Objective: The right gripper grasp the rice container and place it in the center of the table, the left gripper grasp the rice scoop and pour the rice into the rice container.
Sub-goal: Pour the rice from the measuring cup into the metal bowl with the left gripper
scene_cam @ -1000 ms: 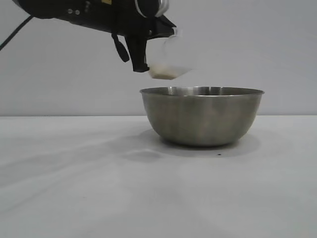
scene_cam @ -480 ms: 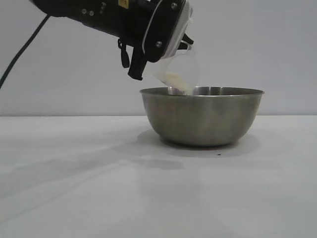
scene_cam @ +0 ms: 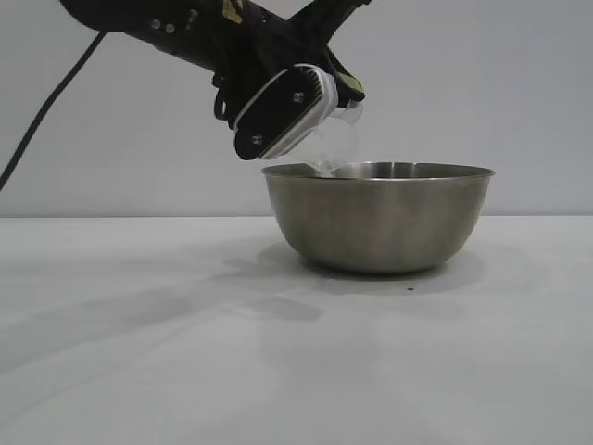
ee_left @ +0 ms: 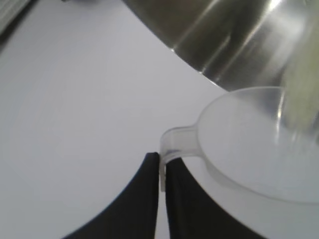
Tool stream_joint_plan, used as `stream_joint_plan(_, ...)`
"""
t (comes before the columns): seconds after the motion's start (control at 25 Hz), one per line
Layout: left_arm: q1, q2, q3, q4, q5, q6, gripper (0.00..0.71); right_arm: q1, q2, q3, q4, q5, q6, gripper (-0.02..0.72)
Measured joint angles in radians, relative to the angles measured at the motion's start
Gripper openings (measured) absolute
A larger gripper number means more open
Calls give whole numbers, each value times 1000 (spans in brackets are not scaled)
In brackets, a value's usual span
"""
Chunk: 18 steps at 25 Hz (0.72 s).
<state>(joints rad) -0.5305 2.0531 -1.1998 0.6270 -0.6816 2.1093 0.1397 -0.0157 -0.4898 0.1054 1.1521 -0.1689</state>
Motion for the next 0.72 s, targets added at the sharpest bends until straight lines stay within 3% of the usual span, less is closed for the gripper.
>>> stream_joint_plan(0.24,-10,0,0,14,-27,0,0,0,0,0,0,0,0,55)
stream_joint_plan(0.36,-12,0,0,-37,-44,-6,0,0,0,0,0,0,0,55)
stream_joint_plan(0.72,-12,0,-2,-589,-167,-347,0,0,0,0,0,0,0,55)
